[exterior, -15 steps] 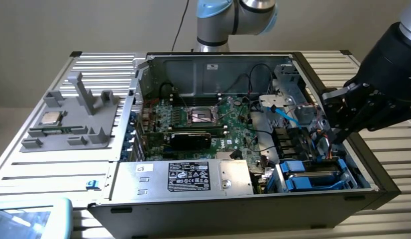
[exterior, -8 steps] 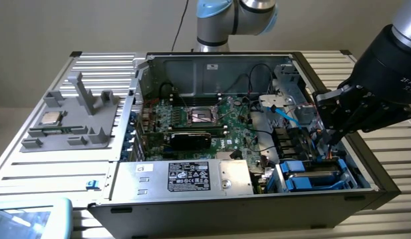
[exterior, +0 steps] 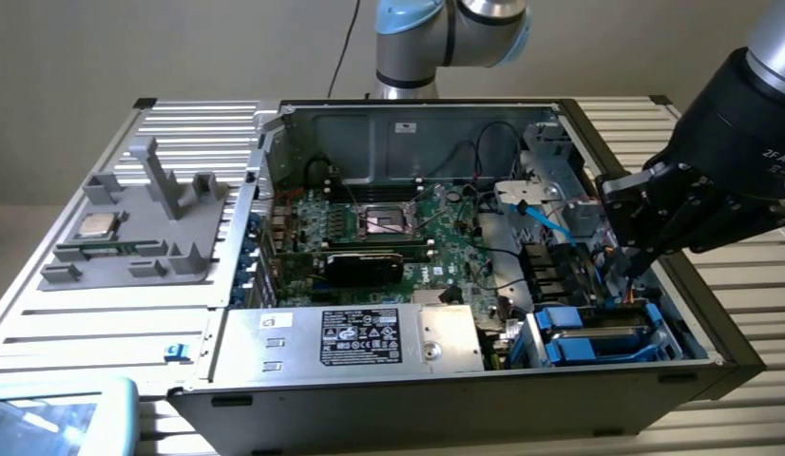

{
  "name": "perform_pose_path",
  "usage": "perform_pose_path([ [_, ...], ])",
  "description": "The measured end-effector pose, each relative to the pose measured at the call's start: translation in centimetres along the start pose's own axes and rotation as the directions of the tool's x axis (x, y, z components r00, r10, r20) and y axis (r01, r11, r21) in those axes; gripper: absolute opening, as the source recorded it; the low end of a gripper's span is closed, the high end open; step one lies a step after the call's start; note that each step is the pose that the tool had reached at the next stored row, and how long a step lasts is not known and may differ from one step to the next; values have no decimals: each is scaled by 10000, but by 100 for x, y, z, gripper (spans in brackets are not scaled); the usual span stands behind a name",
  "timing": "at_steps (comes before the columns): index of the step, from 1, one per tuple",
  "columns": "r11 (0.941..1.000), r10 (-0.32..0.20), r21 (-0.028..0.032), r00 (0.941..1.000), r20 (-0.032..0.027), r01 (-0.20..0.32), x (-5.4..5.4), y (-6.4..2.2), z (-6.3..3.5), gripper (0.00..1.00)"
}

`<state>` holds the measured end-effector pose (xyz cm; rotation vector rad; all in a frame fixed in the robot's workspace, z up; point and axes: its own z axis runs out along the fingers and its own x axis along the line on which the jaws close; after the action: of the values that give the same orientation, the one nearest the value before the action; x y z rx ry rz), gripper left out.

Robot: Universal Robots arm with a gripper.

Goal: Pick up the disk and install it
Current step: 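Insert the second disk wire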

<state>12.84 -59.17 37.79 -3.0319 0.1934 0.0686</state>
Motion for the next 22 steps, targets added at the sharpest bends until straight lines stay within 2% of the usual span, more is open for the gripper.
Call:
perform_pose_path([
  [4,10000,-4,50,10000,-3,4,-42,17,17,11],
  [5,10000,-7,51,10000,-28,7,-49,18,28,11],
  [8,10000,-27,73,9998,-210,29,-55,22,54,11],
  [9,10000,-31,77,9997,-254,33,-55,24,64,11],
  [11,10000,-36,79,9995,-301,39,-53,26,90,11],
  [16,10000,-41,3,9993,-365,41,-51,31,141,11],
  [22,9998,-45,-202,9991,-427,36,-48,37,195,11],
])
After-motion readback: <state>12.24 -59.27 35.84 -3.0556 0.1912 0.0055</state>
